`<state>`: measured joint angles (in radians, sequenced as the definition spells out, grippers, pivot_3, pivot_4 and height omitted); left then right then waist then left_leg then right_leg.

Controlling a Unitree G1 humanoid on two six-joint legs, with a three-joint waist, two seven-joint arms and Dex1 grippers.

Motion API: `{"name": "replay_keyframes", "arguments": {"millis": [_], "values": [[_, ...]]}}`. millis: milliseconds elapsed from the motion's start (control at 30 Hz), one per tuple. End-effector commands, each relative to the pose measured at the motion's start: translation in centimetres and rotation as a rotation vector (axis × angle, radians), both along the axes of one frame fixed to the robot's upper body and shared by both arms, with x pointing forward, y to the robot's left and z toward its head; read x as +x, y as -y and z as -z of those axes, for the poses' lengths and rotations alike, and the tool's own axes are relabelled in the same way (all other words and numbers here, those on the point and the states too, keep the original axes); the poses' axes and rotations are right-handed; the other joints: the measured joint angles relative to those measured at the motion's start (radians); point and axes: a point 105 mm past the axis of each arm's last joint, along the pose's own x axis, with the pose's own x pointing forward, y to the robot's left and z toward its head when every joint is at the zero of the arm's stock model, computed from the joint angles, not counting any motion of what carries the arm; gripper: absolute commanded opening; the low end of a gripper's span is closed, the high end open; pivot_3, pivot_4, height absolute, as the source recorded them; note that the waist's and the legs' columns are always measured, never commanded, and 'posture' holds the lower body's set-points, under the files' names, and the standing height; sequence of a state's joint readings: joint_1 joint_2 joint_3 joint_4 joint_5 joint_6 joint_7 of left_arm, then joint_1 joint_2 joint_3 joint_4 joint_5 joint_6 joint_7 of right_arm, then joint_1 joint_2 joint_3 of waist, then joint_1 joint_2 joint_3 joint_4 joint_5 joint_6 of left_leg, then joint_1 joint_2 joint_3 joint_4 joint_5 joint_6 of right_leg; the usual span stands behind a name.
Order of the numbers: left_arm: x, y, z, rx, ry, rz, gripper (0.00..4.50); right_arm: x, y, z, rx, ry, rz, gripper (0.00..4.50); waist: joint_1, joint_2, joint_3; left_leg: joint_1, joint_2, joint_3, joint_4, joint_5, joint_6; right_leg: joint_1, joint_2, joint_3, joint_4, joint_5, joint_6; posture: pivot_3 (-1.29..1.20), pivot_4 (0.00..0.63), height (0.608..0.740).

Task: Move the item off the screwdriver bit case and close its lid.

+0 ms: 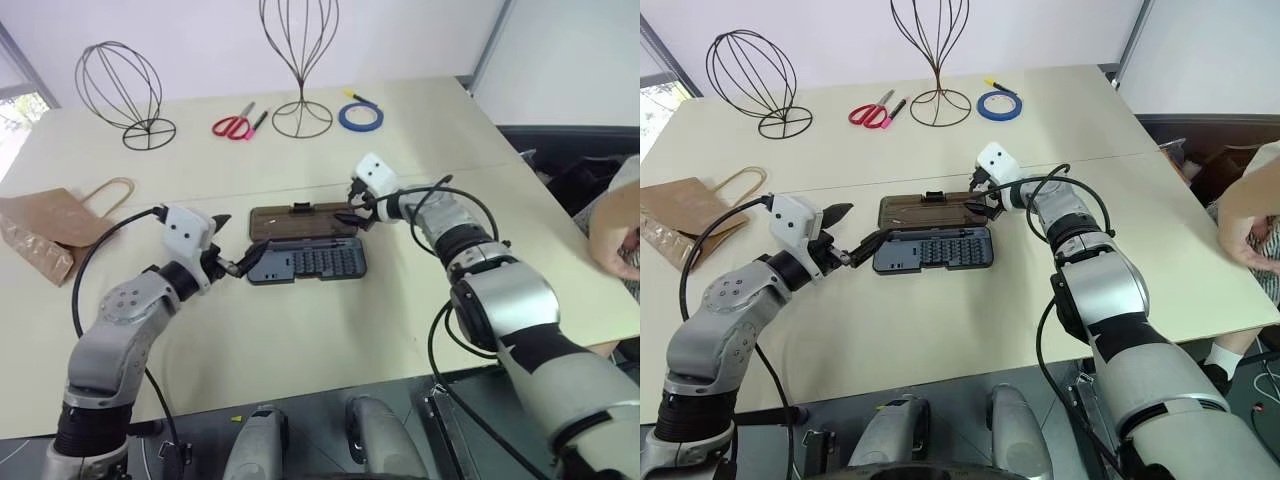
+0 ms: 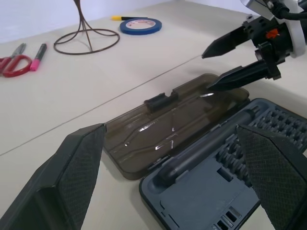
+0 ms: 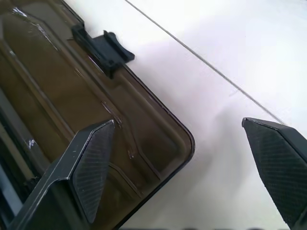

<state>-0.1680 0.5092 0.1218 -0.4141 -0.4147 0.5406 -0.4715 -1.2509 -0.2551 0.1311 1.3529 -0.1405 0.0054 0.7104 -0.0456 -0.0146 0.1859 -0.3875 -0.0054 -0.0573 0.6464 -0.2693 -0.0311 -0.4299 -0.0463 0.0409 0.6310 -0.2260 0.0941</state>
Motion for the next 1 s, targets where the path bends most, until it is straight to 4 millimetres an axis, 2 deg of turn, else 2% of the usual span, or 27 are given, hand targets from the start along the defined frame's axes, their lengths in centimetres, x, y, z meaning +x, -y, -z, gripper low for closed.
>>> {"name": "replay_keyframes", "arguments": {"millis": [33,167,433,500,567,733,767,1000], "values": [[-0.2,0.2,-1.3,0.006,0.054,0.004,4.5,0.7,0.6,-1.0,0.068,-0.013,0.107,4.44,0.001,0.0,0.0,0.0,0.0,0.0,0.0,0.0,0.0,0.0,0.0,0.0,0.0,0.0,0.0,0.0,0.15,0.74],[0.0,0.3,-1.2,0.006,0.053,0.005,4.5,0.7,0.9,-0.1,0.155,-0.115,0.209,4.44,0.001,0.0,0.0,0.0,0.0,0.0,0.0,0.0,0.0,0.0,0.0,0.0,0.0,0.0,0.0,0.0,0.15,0.74],[0.4,0.5,-1.4,0.018,0.058,0.021,4.5,0.2,-0.4,1.0,0.232,-0.219,0.259,4.44,-0.001,0.0,0.0,0.0,0.0,0.0,0.0,0.0,0.0,0.0,0.0,0.0,0.0,0.0,0.0,0.0,0.15,0.74],[0.5,0.5,-1.4,0.024,0.058,0.025,4.5,0.2,-0.7,1.1,0.23,-0.217,0.257,3.91,-0.002,0.0,0.0,0.0,0.0,0.0,0.0,0.0,0.0,0.0,0.0,0.0,0.0,0.0,0.0,0.0,0.15,0.74],[0.6,0.5,-1.4,0.028,0.059,0.026,4.5,0.1,-0.9,1.3,0.221,-0.223,0.255,3.18,-0.003,0.0,0.0,0.0,0.0,0.0,0.0,0.0,0.0,0.0,0.001,0.0,0.0,0.0,0.0,0.0,0.15,0.74],[0.8,0.1,-1.6,0.04,0.066,0.02,4.5,-0.2,-1.1,1.8,0.214,-0.244,0.239,0.44,-0.002,0.0,0.0,0.0,0.0,0.0,0.0,0.0,0.0,0.0,0.001,0.0,0.0,0.0,0.0,0.0,0.15,0.74],[0.9,0.0,-1.6,0.043,0.069,0.016,4.5,-0.3,-1.2,1.9,0.213,-0.249,0.235,0.04,-0.001,0.0,0.0,0.0,0.0,0.0,0.0,0.0,0.0,0.0,0.0,0.0,0.0,0.0,0.0,0.0,0.15,0.74],[1.5,-1.7,-2.2,0.065,0.096,-0.04,4.5,-1.5,-1.5,2.8,0.213,-0.301,0.269,0.01,0.002,0.0,-0.001,0.0,0.0,-0.001,0.001,0.0,0.0,0.001,0.0,0.0,0.0,0.0,0.0,0.0,0.15,0.74]]}}
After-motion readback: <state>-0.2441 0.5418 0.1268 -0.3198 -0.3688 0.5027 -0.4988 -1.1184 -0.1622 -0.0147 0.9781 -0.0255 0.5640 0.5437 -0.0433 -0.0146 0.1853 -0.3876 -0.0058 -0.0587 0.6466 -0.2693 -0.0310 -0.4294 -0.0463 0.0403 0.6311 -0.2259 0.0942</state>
